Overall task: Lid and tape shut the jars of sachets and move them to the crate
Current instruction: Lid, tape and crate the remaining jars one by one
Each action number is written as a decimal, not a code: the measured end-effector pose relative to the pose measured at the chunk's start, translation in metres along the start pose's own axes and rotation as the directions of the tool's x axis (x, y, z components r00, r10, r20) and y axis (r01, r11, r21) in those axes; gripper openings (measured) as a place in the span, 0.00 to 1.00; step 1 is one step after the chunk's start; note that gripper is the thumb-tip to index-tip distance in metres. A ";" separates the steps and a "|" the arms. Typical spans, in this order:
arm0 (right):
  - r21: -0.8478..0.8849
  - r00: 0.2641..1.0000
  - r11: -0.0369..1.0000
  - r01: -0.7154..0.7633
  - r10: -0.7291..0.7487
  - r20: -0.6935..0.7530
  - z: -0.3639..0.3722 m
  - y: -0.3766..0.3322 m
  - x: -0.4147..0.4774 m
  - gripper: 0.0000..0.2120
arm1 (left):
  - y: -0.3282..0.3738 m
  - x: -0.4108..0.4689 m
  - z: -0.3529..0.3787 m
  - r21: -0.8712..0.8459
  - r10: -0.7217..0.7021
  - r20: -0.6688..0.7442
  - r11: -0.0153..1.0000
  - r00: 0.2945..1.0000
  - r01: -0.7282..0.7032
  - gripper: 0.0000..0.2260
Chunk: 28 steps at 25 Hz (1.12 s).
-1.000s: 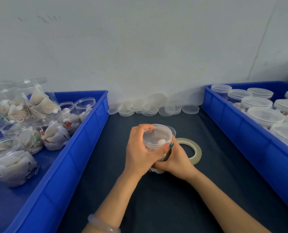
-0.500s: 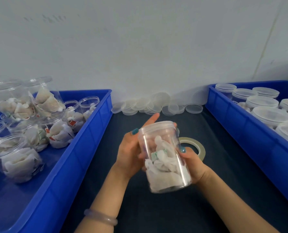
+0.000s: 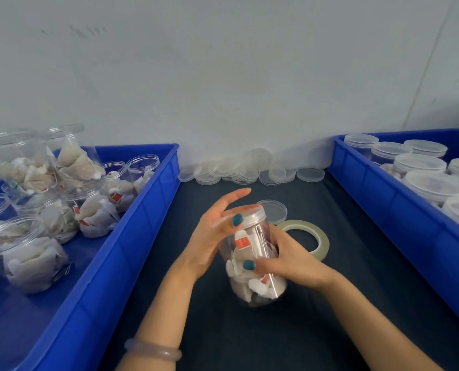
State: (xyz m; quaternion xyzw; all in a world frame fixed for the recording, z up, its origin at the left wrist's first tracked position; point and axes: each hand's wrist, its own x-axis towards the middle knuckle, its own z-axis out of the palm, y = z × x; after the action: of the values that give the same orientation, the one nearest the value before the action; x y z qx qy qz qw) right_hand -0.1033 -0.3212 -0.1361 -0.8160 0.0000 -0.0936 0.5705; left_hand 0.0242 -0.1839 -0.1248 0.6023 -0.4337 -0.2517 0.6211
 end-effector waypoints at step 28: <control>-0.486 0.971 0.841 -0.238 0.198 -0.133 -0.090 0.029 -0.021 0.08 | -0.031 0.011 0.023 0.514 0.373 -0.211 0.829 0.904 -0.222 0.23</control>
State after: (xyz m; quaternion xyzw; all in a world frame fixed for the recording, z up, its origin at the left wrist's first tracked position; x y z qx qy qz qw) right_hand -0.1340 -0.4132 -0.1368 -0.9258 0.1389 -0.0565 0.3470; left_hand 0.0172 -0.2101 -0.1541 0.6920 -0.4713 0.0595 0.5436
